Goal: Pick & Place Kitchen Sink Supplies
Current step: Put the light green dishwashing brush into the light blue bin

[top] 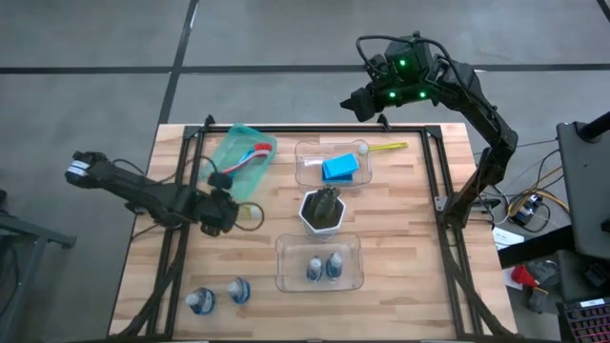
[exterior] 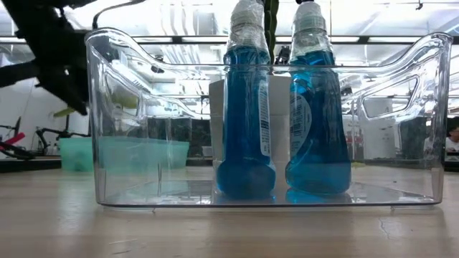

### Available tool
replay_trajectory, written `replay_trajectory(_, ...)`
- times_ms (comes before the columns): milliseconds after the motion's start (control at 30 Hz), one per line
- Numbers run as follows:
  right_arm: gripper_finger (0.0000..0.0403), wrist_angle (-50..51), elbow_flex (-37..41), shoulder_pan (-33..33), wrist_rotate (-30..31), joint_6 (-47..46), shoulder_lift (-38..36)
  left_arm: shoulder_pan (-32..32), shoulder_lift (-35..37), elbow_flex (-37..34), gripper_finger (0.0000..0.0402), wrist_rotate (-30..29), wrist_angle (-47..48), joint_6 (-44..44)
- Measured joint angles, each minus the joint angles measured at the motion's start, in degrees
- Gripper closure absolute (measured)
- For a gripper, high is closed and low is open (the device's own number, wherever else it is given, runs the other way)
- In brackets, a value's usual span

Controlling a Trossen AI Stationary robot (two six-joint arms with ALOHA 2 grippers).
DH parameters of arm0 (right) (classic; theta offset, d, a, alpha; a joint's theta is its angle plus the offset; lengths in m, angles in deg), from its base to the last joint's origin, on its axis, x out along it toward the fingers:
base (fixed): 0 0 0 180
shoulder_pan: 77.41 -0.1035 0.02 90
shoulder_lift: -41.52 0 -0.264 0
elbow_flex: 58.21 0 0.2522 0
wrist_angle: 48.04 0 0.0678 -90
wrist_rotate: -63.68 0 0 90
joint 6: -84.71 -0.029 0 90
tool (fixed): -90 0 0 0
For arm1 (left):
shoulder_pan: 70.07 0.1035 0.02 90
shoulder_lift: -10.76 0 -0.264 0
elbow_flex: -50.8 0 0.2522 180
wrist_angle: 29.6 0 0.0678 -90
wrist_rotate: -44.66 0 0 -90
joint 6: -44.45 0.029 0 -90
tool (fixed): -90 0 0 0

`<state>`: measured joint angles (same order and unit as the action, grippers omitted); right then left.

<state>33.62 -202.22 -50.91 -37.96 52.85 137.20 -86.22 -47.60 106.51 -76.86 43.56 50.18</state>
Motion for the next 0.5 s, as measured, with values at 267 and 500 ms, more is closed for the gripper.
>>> replay_trajectory(267,0.0346,-3.7,0.0,0.0,-0.1,0.0,0.0,8.0,3.7,4.6,0.0336,-0.5,2.0,-11.0)
replay_trajectory(500,0.0346,-8.3,0.0,0.0,-0.2,2.3,0.0,15.7,3.9,8.5,0.0337,-2.5,1.3,-21.3)
